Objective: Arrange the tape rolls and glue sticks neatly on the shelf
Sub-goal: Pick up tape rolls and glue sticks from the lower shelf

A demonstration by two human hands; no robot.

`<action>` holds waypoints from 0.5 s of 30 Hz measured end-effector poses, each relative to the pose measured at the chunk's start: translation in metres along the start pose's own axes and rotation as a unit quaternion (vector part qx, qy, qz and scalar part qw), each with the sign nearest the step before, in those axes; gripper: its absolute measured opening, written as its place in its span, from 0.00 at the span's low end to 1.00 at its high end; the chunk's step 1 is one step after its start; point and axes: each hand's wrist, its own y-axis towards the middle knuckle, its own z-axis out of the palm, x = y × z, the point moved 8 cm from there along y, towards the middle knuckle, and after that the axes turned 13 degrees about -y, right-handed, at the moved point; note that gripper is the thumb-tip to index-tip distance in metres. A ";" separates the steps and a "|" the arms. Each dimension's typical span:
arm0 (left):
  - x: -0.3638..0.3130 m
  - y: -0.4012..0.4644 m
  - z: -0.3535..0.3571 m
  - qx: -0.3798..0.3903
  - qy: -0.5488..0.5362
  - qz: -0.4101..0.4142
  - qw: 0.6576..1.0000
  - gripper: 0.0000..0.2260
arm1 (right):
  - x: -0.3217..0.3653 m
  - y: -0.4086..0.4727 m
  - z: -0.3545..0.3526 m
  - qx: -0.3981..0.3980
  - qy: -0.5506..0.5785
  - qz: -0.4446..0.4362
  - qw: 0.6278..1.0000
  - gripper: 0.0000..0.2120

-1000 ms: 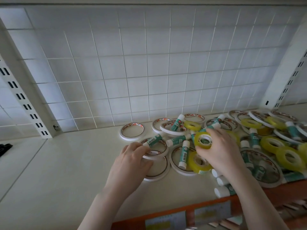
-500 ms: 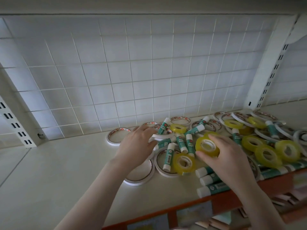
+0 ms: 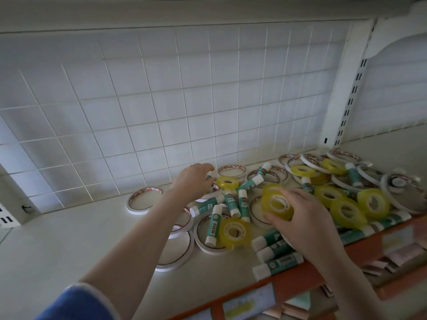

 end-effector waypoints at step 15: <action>-0.016 0.005 -0.025 -0.115 -0.051 0.010 0.992 0.11 | 0.002 0.005 0.000 -0.006 0.035 -0.026 0.999 0.29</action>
